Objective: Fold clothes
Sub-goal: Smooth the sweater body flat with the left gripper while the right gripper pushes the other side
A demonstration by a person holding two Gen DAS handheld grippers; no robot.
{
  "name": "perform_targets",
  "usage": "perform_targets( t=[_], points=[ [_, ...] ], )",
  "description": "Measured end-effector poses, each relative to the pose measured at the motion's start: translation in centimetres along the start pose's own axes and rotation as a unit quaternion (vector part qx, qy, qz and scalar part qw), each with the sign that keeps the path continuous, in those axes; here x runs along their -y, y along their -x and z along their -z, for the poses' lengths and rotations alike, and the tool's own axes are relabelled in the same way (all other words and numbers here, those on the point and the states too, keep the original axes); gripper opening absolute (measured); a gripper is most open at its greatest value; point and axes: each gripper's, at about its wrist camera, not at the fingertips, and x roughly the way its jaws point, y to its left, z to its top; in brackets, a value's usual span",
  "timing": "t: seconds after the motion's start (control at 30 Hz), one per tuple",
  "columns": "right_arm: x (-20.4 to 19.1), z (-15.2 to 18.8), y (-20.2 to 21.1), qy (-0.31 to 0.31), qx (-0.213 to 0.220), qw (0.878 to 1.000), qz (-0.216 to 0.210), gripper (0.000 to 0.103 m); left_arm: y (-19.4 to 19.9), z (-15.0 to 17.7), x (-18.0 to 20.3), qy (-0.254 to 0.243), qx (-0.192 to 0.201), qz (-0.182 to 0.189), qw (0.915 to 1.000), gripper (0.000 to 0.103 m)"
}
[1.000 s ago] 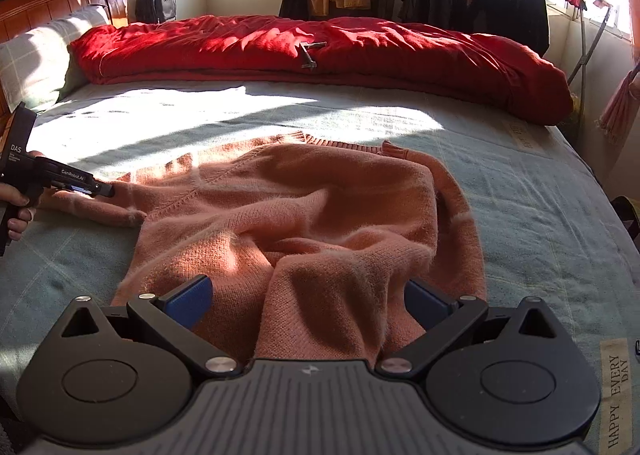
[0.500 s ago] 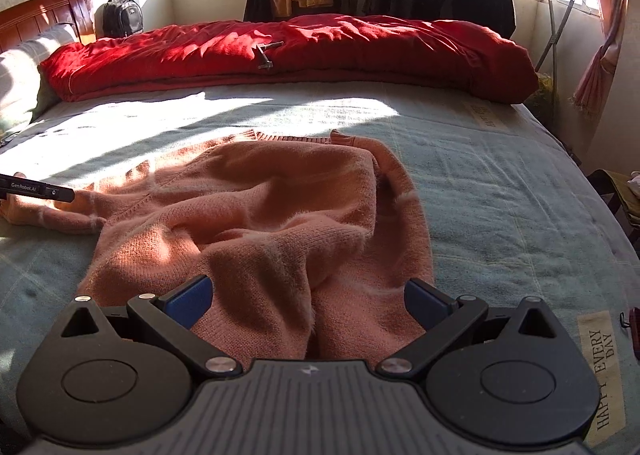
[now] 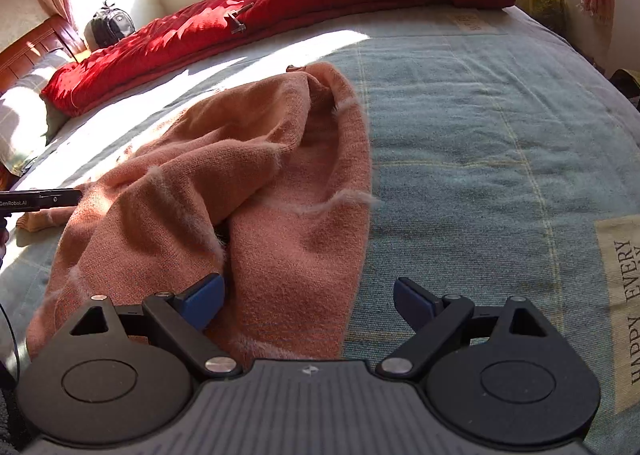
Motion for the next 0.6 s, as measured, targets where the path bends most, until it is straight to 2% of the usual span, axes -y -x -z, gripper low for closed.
perform_targets(
  t=[0.13,0.3,0.37,0.5,0.6],
  points=[
    [2.1,1.9,-0.7,-0.049,-0.018,0.998,-0.046,0.094,-0.6,0.0,1.6,-0.014,-0.016,0.012,0.9997,0.058],
    [2.4,3.2,-0.9,-0.095,-0.002,0.988,-0.119,0.094,-1.1,-0.3,2.7,-0.032,-0.026,0.016,0.999,0.058],
    [2.0,3.5,-1.1,-0.102,0.0,0.984,-0.148,0.091,-1.2,-0.4,2.9,-0.036,-0.028,0.019,0.9988,0.058],
    [2.2,4.5,-1.7,-0.12,-0.013,0.979,-0.163,0.08,-1.3,-0.1,2.7,-0.038,-0.035,0.027,0.9983,0.058],
    [3.4,5.5,-2.2,-0.159,-0.004,0.97,-0.185,0.08,-1.6,0.2,2.2,-0.037,-0.042,0.032,0.9979,0.058]
  ],
)
